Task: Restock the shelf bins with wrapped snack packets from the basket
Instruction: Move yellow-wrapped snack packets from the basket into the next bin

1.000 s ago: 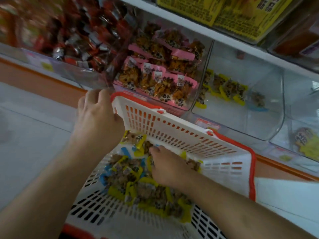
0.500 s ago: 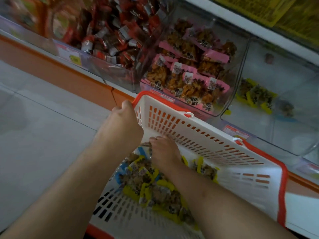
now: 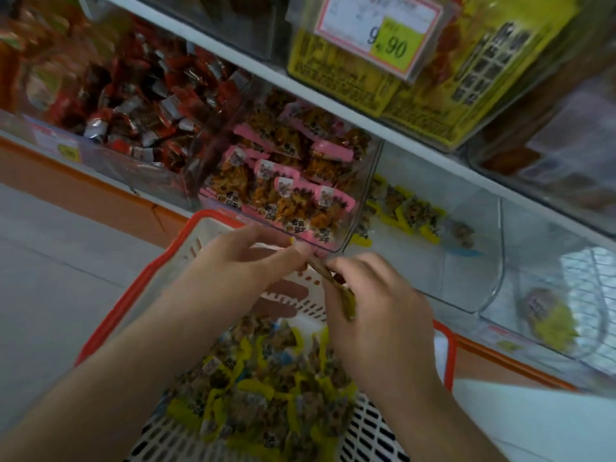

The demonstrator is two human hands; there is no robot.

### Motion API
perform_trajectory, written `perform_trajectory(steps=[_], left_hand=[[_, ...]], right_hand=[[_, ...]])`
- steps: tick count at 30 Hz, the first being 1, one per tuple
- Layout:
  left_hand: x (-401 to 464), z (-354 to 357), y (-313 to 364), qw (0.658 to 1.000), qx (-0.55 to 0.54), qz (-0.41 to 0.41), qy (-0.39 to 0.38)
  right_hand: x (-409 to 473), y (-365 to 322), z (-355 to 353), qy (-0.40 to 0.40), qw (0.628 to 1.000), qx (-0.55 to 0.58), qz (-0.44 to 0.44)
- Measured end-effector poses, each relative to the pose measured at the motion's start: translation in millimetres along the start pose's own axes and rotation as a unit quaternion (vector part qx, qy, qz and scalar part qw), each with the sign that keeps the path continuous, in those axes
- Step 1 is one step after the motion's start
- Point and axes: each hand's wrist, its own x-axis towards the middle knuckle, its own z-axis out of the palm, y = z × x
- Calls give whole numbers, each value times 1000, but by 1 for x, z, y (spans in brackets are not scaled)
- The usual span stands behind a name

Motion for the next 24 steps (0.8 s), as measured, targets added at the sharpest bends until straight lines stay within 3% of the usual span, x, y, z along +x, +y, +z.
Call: perform_trajectory(steps=[2,4,7,11,13,15,17,20,24], left_hand=[[4,9,-4,999,-52,16,-5],[9,10,-8,997,-66,28,41],[17,5,-11,996,-45,33,70],[26,8,-13,995,-60,49,65],[29,15,-14,995,-68,54,51],[28,25,-14,996,-62,61,28],[28,34,-16,997,-8,79,21],[29,40,-21,978,154,136,41],[31,35,-28,889,411,197,47]], right_hand=[[4,2,1,-19,1000,6,-14],[9,7,2,-79,996,27,-34],[16,22,-8,-160,973,163,12],[29,48,-17,-99,913,359,165],[35,54,-17,-109,875,435,180],[34,56,-14,-138,868,448,166],[31,59,-10,-147,885,411,164],[33,73,-8,-100,890,392,209],[51,116,-7,5,886,359,294]])
